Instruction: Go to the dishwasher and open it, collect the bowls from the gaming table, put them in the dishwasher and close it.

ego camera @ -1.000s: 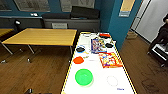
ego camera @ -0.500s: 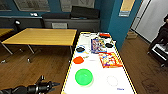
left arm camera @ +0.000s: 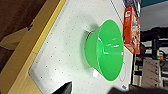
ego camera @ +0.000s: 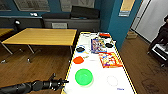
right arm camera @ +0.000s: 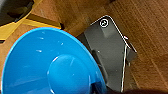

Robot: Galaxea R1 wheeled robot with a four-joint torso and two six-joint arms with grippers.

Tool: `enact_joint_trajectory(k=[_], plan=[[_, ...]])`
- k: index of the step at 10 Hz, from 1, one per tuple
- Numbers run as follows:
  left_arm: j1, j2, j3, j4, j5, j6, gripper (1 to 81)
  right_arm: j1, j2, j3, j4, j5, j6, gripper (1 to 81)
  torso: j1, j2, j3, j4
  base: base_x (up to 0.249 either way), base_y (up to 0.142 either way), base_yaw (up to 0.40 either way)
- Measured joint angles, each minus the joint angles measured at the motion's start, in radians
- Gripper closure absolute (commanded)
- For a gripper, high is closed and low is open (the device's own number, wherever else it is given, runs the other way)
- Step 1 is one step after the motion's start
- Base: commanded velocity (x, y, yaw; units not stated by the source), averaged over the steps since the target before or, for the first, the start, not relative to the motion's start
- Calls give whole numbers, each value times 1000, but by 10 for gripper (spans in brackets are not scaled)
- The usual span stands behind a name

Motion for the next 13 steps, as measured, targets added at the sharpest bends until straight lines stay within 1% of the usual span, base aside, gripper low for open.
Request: enact_joint_trajectory(k=[2,5,6,7,8,11,12,13], plan=[[-19,60,-66,19,10,-13,10,10,2,0,0,0,0,811,0,0,0,0,0,0,0],[-26,139,-164,29,17,-17,10,11,2,0,-1,0,0,811,0,0,0,0,0,0,0],[-33,160,-186,28,21,-46,10,11,2,0,-1,-1,0,811,0,0,0,0,0,0,0],[-46,177,-202,28,22,-59,10,11,3,0,-1,-1,0,811,0,0,-1,0,0,0,0],[-55,197,-222,28,20,-66,10,11,5,0,-1,0,0,811,0,0,-1,0,0,0,0],[-52,280,-306,33,22,-67,10,12,17,-2,-4,-1,0,811,0,0,-1,0,0,0,0],[-52,305,-331,40,22,-67,10,14,18,-6,-4,-1,0,811,0,0,-1,0,0,0,0],[-52,331,-351,58,23,-67,10,14,18,-8,-4,0,0,811,0,0,-1,0,0,0,0]])
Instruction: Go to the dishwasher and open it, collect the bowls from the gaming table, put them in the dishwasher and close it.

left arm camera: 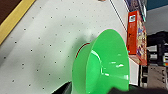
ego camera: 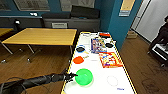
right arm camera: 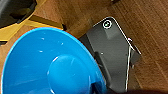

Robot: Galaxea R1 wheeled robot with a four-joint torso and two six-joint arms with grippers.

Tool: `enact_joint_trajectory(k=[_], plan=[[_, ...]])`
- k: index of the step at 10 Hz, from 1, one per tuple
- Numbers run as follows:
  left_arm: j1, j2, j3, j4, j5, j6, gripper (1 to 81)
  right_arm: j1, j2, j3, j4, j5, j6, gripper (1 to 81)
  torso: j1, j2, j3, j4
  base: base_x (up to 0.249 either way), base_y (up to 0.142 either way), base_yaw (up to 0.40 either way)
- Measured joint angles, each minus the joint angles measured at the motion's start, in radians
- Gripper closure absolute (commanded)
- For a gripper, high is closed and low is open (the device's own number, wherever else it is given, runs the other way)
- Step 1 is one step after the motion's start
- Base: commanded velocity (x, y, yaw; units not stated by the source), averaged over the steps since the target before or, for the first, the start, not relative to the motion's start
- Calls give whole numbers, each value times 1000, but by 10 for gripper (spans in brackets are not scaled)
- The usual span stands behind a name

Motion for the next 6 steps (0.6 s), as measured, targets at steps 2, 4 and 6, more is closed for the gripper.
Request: enact_joint_trajectory(k=[2,4,6], plan=[[5,56,-30,17,8,-3,10,0,1,0,0,0,0,811,0,0,0,0,0,0,0],[14,81,-93,16,24,-38,10,0,1,-5,-1,0,0,811,0,0,0,0,0,0,0],[14,114,-140,17,30,-77,10,3,4,-6,-1,0,0,811,0,0,0,0,0,0,0]])
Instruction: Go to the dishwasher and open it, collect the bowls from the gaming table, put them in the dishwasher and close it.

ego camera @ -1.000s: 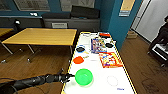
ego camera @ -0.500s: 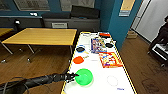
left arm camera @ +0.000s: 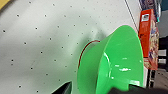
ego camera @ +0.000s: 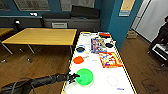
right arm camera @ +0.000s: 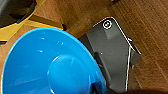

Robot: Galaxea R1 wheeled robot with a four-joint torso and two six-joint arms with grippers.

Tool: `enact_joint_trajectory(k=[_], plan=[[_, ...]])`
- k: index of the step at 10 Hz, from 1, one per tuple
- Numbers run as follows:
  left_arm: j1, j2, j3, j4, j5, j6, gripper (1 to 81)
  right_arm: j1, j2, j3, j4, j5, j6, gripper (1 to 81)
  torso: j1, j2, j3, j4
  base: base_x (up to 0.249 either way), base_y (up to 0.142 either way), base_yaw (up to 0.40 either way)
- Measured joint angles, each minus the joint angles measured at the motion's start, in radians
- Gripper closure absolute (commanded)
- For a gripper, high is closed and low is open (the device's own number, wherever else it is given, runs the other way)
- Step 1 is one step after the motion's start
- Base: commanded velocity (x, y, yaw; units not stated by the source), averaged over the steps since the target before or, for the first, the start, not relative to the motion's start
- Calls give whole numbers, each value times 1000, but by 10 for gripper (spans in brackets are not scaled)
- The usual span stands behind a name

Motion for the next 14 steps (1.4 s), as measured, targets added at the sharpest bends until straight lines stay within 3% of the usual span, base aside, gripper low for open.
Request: enact_joint_trajectory(k=[4,7,8,10,14], plan=[[2,69,-90,13,26,-3,10,13,6,-19,-1,-1,0,811,0,0,0,0,0,0,0],[3,146,-134,77,83,-3,10,16,11,-34,-2,-2,0,811,0,0,0,0,0,0,0],[9,162,-135,121,114,-9,811,16,15,-43,-2,-3,1,811,0,0,0,0,0,0,0],[21,149,-96,161,127,-2,811,16,16,-50,-3,-9,2,811,0,0,0,0,0,0,0],[-51,3,165,190,134,-5,811,18,18,-50,-6,-9,0,811,0,0,0,0,0,0,0]])
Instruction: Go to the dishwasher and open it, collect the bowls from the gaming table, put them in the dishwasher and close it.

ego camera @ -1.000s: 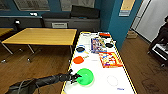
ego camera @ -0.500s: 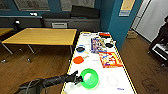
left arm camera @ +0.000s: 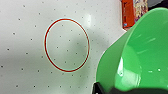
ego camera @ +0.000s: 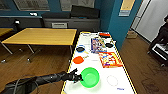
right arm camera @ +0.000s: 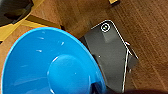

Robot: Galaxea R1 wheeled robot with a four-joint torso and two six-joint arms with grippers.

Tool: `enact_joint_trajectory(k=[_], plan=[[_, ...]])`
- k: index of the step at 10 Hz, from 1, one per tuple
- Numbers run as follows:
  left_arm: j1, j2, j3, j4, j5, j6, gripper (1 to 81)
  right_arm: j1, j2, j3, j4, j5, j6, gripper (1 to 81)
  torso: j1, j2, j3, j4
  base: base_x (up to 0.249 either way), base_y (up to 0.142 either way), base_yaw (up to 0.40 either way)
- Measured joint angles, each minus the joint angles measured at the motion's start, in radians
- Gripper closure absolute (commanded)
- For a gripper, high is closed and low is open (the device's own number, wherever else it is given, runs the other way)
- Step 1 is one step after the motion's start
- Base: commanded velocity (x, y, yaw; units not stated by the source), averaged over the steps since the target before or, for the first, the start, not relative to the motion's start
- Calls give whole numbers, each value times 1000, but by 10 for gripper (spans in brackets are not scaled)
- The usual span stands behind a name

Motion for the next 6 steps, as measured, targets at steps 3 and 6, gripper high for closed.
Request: enact_joint_trajectory(k=[3,6], plan=[[-58,-190,204,22,0,0,811,-2,0,0,0,0,0,811,0,0,0,0,0,0,0],[-92,-399,468,56,6,2,811,-3,0,0,0,-1,0,811,0,0,0,0,0,0,0]])
